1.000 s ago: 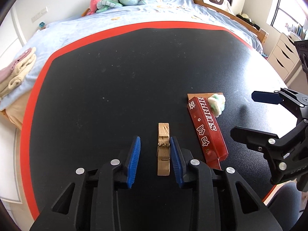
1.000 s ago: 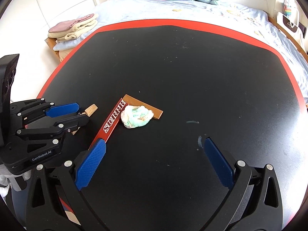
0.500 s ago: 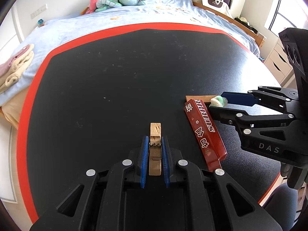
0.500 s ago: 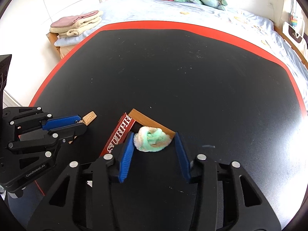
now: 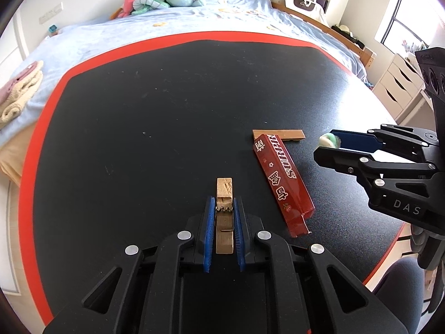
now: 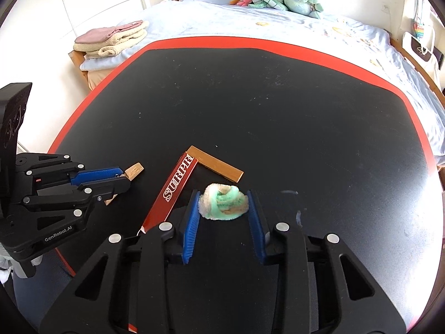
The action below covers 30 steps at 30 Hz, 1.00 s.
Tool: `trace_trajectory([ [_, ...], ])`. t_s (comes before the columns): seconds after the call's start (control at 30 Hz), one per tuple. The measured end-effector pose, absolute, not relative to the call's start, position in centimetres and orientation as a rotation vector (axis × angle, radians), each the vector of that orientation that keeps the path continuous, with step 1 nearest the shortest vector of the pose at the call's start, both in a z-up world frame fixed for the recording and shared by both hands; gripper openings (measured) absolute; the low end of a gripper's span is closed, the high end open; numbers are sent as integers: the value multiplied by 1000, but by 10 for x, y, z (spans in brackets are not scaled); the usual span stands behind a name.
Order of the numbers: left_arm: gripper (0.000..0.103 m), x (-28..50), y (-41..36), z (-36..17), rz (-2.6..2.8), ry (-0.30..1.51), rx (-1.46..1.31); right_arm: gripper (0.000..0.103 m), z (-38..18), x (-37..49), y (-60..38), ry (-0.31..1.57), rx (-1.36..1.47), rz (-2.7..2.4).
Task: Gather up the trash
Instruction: 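Lift and carry the clothespin and white-green item over the wastebasket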
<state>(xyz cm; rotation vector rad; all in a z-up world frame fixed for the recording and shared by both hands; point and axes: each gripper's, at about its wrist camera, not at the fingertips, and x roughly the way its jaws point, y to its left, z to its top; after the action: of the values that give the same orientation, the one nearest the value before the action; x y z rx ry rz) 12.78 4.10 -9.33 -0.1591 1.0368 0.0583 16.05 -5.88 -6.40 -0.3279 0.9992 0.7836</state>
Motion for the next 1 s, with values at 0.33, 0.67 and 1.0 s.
trace_trajectory([
  [0.33,13,97,29,-60,-5,992,-144,33,-36,124,-92,975,-284,799],
  [0.67,13,50,-4,-29,-92,952,-104,34,-11,65,-132,944,-277,829],
  [1.0,13,2,-42,-28,-171,969,-84,34,-8,5,-173,958,-257,838],
])
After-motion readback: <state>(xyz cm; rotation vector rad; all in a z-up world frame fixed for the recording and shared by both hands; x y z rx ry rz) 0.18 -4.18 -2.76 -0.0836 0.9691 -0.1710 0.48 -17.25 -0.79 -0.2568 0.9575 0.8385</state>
